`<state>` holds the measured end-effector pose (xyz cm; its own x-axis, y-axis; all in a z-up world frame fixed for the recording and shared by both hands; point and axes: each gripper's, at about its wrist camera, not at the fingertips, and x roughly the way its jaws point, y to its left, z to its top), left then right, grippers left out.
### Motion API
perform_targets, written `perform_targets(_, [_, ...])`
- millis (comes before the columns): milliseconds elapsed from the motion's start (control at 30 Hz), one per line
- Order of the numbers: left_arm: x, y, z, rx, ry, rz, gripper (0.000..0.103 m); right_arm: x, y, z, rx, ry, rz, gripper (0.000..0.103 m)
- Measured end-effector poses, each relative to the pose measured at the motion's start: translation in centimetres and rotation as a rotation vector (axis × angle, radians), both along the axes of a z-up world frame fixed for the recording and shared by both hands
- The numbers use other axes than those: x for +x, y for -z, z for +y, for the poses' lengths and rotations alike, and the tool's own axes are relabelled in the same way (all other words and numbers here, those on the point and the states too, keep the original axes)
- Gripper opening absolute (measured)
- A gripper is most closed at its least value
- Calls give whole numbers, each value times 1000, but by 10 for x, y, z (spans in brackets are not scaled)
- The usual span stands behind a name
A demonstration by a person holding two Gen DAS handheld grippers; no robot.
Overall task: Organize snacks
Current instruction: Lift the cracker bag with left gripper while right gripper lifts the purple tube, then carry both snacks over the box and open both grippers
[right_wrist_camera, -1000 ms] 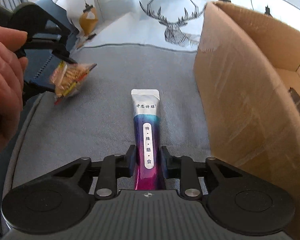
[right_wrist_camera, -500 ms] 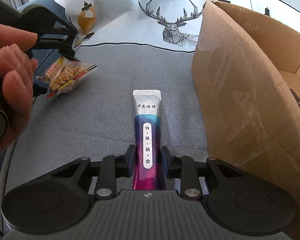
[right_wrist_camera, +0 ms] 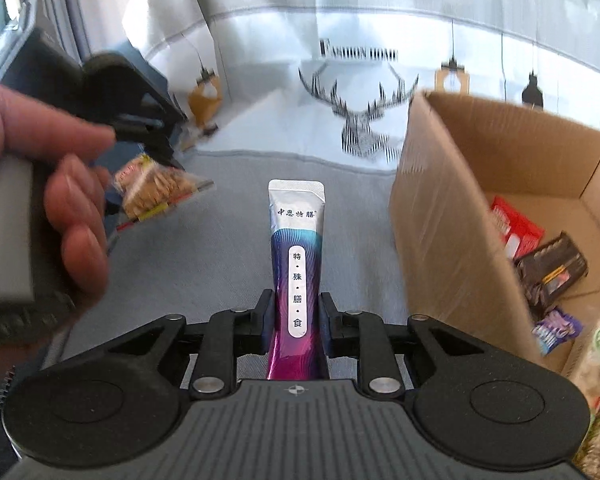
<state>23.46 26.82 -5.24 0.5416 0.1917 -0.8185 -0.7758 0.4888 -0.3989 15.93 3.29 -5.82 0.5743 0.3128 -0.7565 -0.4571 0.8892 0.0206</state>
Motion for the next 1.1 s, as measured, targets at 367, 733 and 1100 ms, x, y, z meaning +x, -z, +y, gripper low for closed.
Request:
perform_targets(367, [-79, -77, -58, 261, 164, -217, 53, -27, -93, -42, 89, -59, -240, 23])
perform_targets(733, [-138, -112, -183, 403, 442, -470, 53, -48, -133, -189, 160, 35, -491, 23])
perform_targets(1100, [-100, -109, -255, 414, 625, -581, 53, -21, -119, -252, 117, 225, -430, 23])
